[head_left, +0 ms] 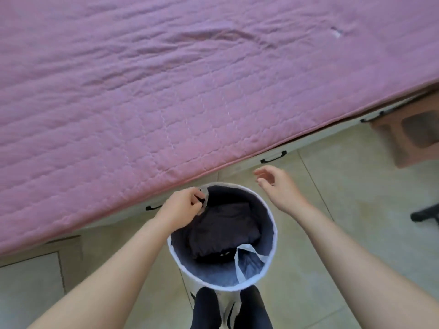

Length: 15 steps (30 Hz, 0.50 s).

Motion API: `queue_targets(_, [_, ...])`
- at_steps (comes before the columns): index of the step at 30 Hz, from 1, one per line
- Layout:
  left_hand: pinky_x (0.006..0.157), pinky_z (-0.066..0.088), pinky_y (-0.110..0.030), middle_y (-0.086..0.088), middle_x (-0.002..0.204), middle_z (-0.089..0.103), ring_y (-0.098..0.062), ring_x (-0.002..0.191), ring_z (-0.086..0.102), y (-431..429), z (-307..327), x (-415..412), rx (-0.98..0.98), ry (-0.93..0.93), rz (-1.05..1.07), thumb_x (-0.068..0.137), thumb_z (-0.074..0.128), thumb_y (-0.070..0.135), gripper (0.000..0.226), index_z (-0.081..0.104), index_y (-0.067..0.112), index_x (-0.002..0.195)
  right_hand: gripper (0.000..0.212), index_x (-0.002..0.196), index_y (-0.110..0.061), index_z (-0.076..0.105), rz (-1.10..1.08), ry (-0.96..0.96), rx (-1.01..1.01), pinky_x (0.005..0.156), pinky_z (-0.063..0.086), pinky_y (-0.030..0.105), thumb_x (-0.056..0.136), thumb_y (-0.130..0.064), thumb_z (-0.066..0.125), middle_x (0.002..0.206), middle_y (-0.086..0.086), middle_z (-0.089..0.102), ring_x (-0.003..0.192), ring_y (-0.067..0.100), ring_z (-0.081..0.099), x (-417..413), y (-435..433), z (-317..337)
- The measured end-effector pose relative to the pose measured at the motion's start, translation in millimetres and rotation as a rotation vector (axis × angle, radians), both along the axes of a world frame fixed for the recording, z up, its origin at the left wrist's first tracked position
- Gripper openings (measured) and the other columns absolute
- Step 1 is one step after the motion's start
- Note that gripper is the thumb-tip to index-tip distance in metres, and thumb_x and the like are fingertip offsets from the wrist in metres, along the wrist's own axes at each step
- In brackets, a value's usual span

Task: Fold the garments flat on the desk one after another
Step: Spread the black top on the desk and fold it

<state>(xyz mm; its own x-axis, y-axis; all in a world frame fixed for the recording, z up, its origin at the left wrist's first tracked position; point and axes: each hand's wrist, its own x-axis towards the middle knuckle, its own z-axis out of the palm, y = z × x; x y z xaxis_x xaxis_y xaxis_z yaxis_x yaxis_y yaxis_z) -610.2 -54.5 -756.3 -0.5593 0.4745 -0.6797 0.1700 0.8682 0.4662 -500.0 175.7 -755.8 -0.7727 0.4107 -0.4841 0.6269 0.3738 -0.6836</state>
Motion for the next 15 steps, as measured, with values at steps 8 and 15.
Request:
queue_targets(8, [0.058, 0.042, -0.028, -0.005, 0.098, 0.065, -0.025, 0.085, 0.063, 96, 280, -41, 0.401, 0.276, 0.019, 0.094, 0.054, 0.014, 0.011, 0.061, 0.022, 0.1, 0.019, 0.108, -0.017, 0.067, -0.094, 0.209, 0.316, 0.082, 0.046, 0.024, 0.093, -0.014, 0.054, 0.099, 0.001, 0.071, 0.091, 0.016, 0.065, 9, 86, 309])
queue_targets(15, [0.069, 0.049, -0.035, 0.0, 0.091, 0.064, -0.023, 0.08, 0.062, 245, 459, 35, 0.626, 0.358, -0.246, 0.09, 0.059, 0.019, 0.013, 0.062, 0.032, 0.094, 0.018, 0.108, -0.019, 0.066, -0.297, 0.301, 0.564, 0.082, 0.046, 0.023, 0.095, -0.02, 0.054, 0.098, -0.005, 0.067, 0.087, 0.009, 0.06, 150, 169, 515])
